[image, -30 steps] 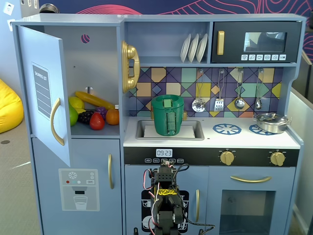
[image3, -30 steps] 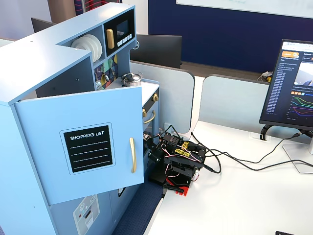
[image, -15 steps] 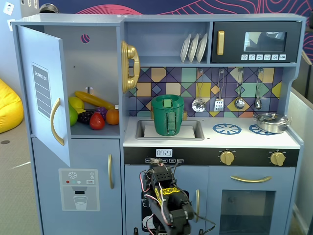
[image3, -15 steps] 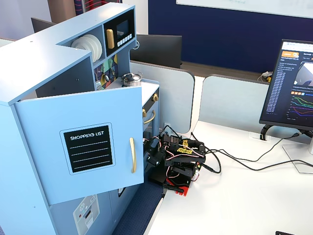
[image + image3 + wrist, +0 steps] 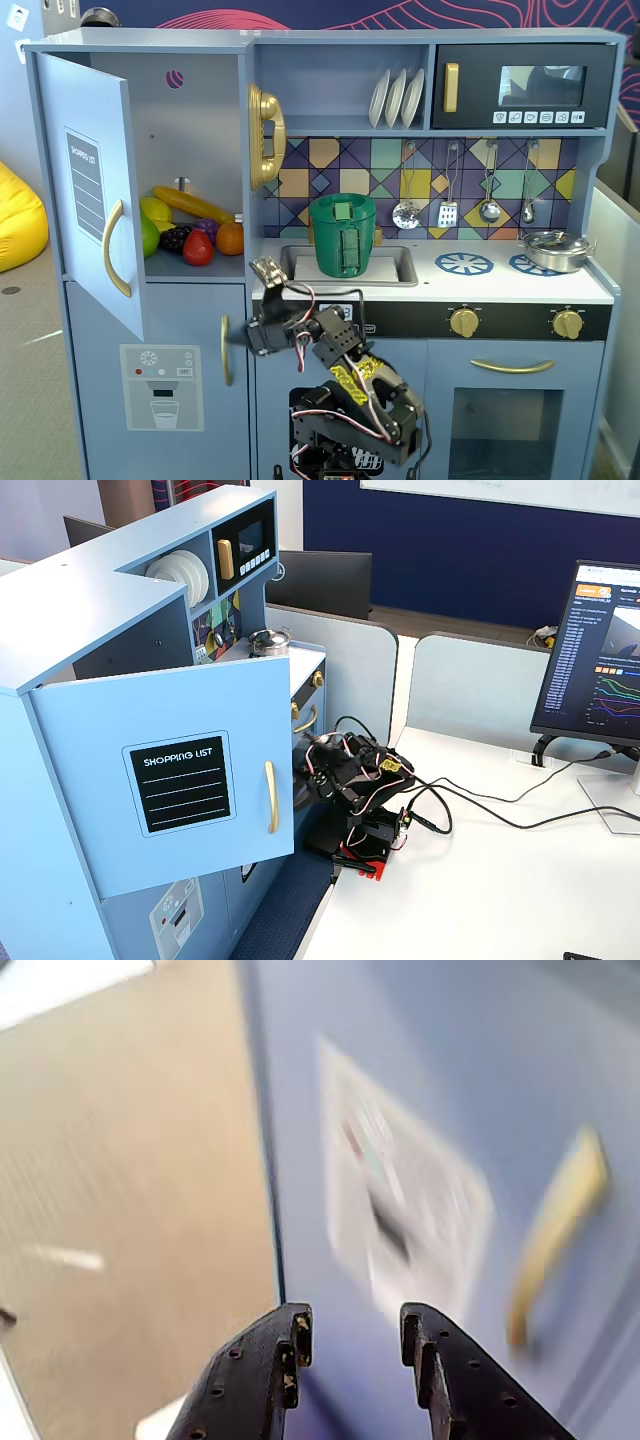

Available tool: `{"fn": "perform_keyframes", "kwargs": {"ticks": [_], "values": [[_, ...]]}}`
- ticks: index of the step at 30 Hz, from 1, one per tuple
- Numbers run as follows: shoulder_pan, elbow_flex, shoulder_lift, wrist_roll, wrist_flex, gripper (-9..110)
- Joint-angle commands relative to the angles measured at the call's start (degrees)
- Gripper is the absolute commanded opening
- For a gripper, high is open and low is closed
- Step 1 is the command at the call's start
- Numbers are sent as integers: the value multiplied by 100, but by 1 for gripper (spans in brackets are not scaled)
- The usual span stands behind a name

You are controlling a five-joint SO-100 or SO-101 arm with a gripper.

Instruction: Close the left cabinet door

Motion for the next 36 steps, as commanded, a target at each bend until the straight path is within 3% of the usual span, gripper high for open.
{"fn": "perform_keyframes", "kwargs": {"ticks": [1,8,17,36], "values": [[-624,-1099,-475,-1099,-422,0],[-1415,-2672,-1521,-2628,-633,0],[-2909,-3375,-2522,-4922,-2162,0],[-4052,-5054,-5036,-5871,-3507,0]]}}
